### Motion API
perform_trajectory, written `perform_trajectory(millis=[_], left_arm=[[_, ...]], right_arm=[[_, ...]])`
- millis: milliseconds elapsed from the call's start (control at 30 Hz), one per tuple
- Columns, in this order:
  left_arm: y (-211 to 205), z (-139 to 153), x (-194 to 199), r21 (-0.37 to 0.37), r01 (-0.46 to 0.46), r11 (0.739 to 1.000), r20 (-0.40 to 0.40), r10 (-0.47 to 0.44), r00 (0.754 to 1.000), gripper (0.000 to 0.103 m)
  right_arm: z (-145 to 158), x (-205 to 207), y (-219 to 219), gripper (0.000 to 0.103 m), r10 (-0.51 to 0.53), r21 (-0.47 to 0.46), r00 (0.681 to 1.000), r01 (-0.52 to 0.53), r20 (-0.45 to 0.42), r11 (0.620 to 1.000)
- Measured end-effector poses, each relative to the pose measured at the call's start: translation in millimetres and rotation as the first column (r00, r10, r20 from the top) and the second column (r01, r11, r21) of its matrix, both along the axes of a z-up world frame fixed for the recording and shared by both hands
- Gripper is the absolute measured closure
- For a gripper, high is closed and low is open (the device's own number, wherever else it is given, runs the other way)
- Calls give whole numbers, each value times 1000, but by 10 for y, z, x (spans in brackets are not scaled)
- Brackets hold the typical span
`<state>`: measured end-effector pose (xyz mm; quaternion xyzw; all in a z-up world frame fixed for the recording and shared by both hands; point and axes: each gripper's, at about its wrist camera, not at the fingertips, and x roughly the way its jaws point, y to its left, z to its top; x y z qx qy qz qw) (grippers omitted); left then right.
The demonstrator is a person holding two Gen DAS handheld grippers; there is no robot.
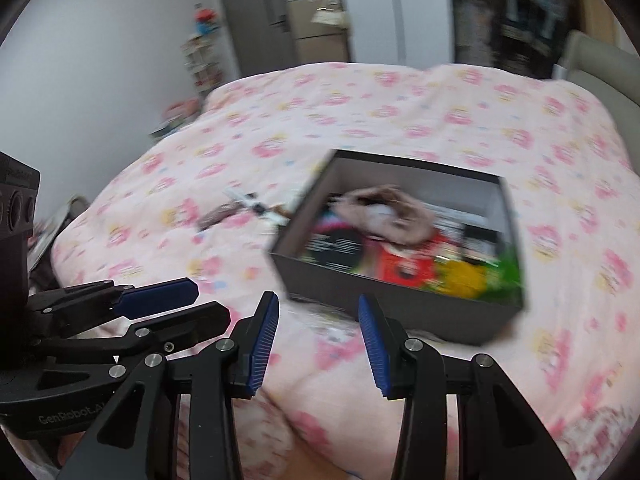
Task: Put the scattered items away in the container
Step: 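Move both grippers back toward the scattered items, then grasp the mauve tube with the right gripper and lift it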
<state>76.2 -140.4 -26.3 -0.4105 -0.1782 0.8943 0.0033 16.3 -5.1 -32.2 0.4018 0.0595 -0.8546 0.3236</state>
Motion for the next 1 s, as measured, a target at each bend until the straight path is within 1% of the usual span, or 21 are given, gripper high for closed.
perform_trajectory(millis=[133,200,267,333,400,433,467,533,600,700,733,800,867,933,967,1000], left_arm=[[-554,-209,109,37,-107,994,22,106,994,63],[-827,-328,98,51,-146,988,27,144,989,57],[-1136,-473,28,78,-195,978,40,192,981,57],[-1419,-620,-79,109,-233,966,53,229,972,57],[-1758,-833,-221,170,-276,946,70,268,961,57],[-1906,-937,-294,200,-297,934,82,286,955,57],[-2088,-1073,-387,230,-329,916,99,314,944,57],[-2337,-1278,-539,256,-379,889,127,358,925,57],[-2586,-1500,-716,292,-418,860,165,385,908,57],[-2868,-1746,-928,368,-438,820,183,398,899,57],[-2929,-1804,-992,375,-446,813,195,402,895,57],[-3024,-1919,-1128,381,-453,806,212,401,891,57],[-3070,-1993,-1233,403,-441,802,215,386,897,57],[-3096,-2038,-1302,412,-434,801,211,380,901,56],[-3111,-2070,-1335,417,-438,796,212,384,899,56],[-3131,-2116,-1363,430,-444,786,215,389,896,57]], right_arm=[[-145,-56,-575,65,107,-15,992,-107,64,994],[-185,-137,-864,65,162,-31,983,-160,87,987],[-198,-237,-1097,65,189,-58,978,-184,93,981],[-235,-408,-1364,65,181,-42,978,-178,100,983],[-334,-640,-1626,64,166,-22,978,-165,124,986],[-403,-745,-1741,65,159,-16,977,-158,146,987],[-516,-878,-1898,65,160,-15,970,-160,184,987],[-727,-1071,-2149,65,151,11,960,-158,238,987],[-917,-1244,-2383,64,148,23,956,-159,253,987],[-1164,-1503,-2625,65,130,-1,942,-136,311,991],[-1265,-1615,-2704,65,113,-8,933,-117,341,993],[-1439,-1795,-2875,65,101,-11,916,-105,388,994],[-1594,-1929,-3014,65,83,12,906,-97,416,995],[-1693,-2018,-3081,65,67,3,898,-76,435,997],[-1738,-2067,-3109,65,64,-10,892,-66,448,998],[-1765,-2104,-3126,65,62,-19,888,-60,455,998]])
